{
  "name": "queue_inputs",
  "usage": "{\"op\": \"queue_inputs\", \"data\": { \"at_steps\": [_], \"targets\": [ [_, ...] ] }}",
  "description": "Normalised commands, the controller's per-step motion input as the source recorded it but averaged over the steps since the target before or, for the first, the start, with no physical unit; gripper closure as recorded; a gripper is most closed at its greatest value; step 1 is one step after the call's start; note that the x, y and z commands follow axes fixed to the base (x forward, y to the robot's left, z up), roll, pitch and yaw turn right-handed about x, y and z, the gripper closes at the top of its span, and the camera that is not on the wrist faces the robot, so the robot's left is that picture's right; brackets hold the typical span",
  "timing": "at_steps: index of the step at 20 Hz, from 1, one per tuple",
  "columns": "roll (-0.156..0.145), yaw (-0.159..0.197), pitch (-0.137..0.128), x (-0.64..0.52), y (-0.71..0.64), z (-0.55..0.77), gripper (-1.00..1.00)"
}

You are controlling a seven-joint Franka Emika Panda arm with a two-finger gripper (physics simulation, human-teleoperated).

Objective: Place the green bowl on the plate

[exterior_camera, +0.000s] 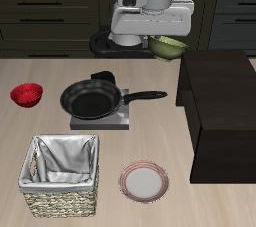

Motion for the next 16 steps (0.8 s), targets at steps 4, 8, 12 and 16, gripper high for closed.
{"op": "queue_inputs", "data": {
  "at_steps": [4, 8, 12, 16],
  "targets": [
    [-0.102, -0.017, -0.015, 0.13, -0.38, 0.06, 1.0],
    [-0.037, -0.013, 0.014, 0.12, -0.17, 0.01, 1.0],
    [0.018, -0.003, -0.005, 0.28, -0.07, 0.12, 1.0],
    [0.043, -0.026, 0.035, 0.37, -0.16, 0.13, 1.0]
  ]
}}
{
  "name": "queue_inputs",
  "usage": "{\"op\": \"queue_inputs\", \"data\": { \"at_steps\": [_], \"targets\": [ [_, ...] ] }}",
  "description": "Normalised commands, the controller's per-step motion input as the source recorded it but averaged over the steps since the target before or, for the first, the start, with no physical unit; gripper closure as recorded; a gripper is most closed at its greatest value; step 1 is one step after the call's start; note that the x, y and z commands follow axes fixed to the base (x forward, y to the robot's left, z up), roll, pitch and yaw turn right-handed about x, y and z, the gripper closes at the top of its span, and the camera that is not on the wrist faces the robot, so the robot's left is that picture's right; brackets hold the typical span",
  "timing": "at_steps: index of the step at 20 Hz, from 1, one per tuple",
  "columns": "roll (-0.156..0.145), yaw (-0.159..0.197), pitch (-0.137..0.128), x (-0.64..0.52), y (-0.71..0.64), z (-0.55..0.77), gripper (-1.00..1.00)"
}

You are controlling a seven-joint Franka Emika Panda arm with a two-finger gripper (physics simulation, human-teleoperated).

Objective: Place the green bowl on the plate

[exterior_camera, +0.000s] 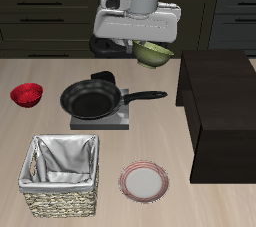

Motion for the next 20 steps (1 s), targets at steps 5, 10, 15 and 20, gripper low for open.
{"op": "queue_inputs", "data": {
  "at_steps": [5, 10, 15, 20],
  "targets": [
    [0.042, 0.023, -0.009, 0.38, -0.1, 0.12, 1.0],
    [0.068, 0.001, -0.014, 0.28, -0.04, 0.11, 1.0],
    [0.045, -0.007, -0.005, 0.27, -0.1, 0.1, 1.0],
    [0.0, -0.021, -0.001, 0.24, -0.14, 0.07, 1.0]
  ]
}}
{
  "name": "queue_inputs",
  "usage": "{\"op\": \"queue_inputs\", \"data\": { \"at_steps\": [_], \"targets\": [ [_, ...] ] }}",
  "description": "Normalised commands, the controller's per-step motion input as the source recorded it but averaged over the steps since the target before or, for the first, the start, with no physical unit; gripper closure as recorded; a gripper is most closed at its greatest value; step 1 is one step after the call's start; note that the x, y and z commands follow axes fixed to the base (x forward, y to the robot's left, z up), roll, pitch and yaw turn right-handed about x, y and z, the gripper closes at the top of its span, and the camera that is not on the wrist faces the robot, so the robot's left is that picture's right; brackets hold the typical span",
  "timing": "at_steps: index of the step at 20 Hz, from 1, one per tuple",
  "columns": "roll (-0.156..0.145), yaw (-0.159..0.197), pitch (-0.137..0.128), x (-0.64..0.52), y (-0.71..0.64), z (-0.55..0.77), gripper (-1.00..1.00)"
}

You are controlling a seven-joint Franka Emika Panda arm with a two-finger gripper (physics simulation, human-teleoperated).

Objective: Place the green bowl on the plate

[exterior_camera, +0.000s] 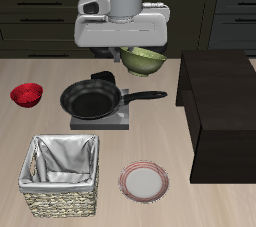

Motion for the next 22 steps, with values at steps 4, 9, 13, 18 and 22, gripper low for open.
{"op": "queue_inputs", "data": {
  "at_steps": [4, 9, 13, 18, 22],
  "targets": [
    [-0.024, -0.038, 0.008, 0.3, -0.19, 0.04, 1.0],
    [0.02, -0.009, -0.011, 0.22, -0.03, 0.01, 1.0],
    [-0.026, -0.022, -0.02, 0.18, -0.09, 0.01, 1.0],
    [0.012, -0.016, 0.004, 0.15, -0.01, -0.09, 1.0],
    [0.038, -0.016, 0.025, 0.08, 0.09, -0.08, 1.0]
  ]
}}
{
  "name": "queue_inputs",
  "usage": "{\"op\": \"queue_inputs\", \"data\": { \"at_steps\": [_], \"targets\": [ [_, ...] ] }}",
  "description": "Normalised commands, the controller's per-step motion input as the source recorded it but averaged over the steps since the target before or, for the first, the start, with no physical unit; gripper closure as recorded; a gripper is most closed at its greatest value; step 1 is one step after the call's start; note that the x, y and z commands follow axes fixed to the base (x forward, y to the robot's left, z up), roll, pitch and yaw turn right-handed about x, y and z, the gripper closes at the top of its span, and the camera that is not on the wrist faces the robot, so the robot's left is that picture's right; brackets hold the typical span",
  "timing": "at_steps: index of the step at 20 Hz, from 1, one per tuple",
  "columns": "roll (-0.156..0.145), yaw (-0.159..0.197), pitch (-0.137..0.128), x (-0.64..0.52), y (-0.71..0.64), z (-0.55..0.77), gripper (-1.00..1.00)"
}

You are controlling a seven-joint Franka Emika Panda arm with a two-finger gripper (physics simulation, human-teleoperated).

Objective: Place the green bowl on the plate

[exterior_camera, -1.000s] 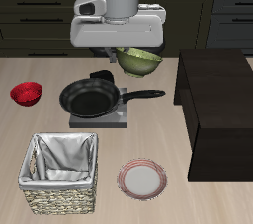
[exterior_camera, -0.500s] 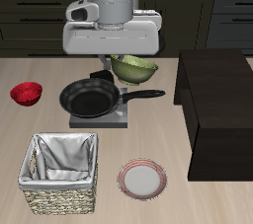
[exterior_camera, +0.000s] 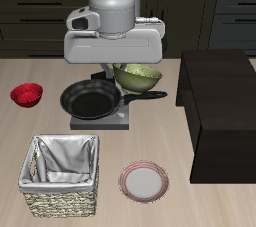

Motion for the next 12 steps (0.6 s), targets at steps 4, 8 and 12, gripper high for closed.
{"op": "queue_inputs", "data": {
  "at_steps": [4, 8, 12],
  "targets": [
    [0.017, 0.006, 0.029, 0.04, 0.14, -0.21, 1.0],
    [0.043, 0.028, 0.032, 0.07, 0.18, -0.24, 1.0],
    [0.016, -0.002, 0.044, 0.13, 0.14, -0.35, 1.0]
  ]
}}
